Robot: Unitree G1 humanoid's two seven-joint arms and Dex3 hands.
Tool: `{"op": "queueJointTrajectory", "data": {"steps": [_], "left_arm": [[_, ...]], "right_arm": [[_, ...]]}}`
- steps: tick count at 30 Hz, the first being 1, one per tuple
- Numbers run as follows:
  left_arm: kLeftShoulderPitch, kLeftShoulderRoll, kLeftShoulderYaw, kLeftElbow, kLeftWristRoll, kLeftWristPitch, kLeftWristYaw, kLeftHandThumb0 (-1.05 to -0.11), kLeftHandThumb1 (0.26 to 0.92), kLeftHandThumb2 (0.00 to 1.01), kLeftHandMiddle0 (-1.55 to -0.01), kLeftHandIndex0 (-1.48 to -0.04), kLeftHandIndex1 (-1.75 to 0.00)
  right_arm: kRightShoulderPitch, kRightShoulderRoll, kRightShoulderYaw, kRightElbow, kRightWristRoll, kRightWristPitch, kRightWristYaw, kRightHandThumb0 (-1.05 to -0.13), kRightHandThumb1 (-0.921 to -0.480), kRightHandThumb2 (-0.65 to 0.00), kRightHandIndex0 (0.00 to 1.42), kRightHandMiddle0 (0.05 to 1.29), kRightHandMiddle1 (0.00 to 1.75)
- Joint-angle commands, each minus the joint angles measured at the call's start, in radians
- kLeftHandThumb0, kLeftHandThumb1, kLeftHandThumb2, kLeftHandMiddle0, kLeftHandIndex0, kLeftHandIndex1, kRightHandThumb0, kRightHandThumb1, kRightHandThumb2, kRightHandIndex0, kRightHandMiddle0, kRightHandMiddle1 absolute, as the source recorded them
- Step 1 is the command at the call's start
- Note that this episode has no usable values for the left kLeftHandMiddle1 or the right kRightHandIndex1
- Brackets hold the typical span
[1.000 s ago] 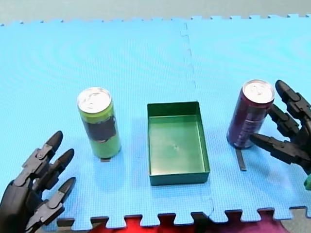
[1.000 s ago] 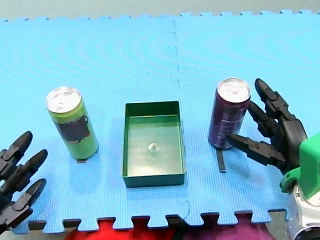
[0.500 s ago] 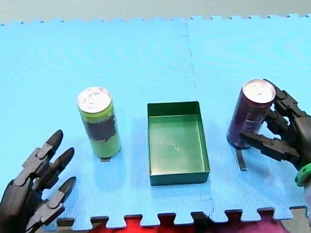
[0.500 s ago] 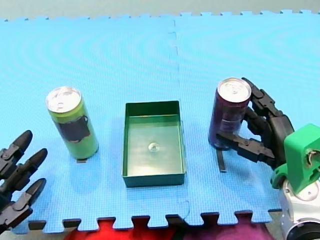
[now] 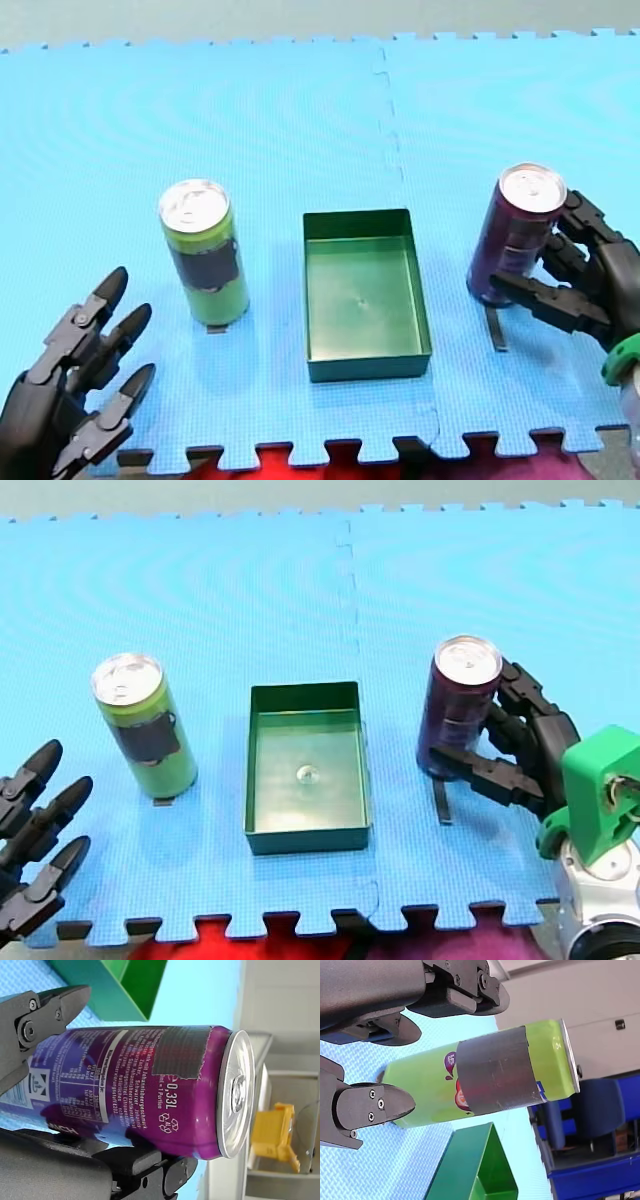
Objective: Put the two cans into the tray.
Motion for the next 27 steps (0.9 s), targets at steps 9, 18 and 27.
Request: {"op": "queueJointTrajectory", "data": {"steps": [9, 18, 27], "left_arm": [[0.018, 0.003, -0.003, -0.034, 0.003, 0.017, 0.012, -1.048, 0.921, 0.47, -0.38, -0.26, 0.0], [0.025, 0.006, -0.004, -0.047, 0.004, 0.022, 0.015, -1.048, 0.921, 0.48, -0.38, -0.26, 0.0], [0.033, 0.007, -0.003, -0.052, 0.001, 0.021, 0.01, -1.048, 0.921, 0.48, -0.38, -0.26, 0.0]], "right_arm": [[-0.022, -0.002, -0.011, 0.011, 0.004, 0.011, 0.008, -1.048, -0.749, -0.017, 0.4, 0.35, 0.01], [-0.034, 0.004, -0.005, 0.019, -0.009, 0.011, -0.015, -1.048, -0.764, -0.017, 0.41, 0.36, 0.01], [-0.054, 0.007, -0.001, 0.027, -0.022, 0.023, -0.033, -1.048, -0.777, -0.016, 0.42, 0.36, 0.01]]}}
